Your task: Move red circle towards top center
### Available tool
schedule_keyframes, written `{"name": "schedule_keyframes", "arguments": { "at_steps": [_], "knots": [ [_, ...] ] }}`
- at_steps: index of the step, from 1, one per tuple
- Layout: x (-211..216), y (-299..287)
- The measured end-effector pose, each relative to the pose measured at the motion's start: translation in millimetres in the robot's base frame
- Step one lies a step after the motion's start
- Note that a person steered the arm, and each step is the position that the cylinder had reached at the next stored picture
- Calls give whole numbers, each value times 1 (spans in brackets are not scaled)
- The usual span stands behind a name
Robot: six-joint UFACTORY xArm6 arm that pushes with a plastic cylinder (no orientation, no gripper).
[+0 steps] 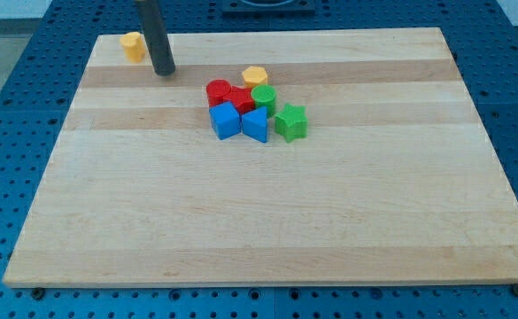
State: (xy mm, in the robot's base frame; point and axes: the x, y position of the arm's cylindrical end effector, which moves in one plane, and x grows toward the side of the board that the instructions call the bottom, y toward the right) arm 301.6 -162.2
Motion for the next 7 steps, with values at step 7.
{"name": "schedule_keyframes", "arguments": {
  "at_steps": [7],
  "knots": [
    [12,99]
  ]
}}
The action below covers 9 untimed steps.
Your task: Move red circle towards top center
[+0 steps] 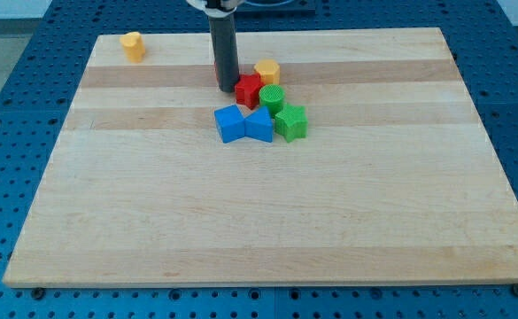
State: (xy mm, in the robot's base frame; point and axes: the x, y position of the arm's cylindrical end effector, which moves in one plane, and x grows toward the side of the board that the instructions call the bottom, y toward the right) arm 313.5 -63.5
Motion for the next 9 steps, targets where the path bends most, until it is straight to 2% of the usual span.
{"name": "schedule_keyframes", "arguments": {
  "at_steps": [4,6,9],
  "knots": [
    [-24,-46],
    [-29,-10],
    [-62,29]
  ]
}}
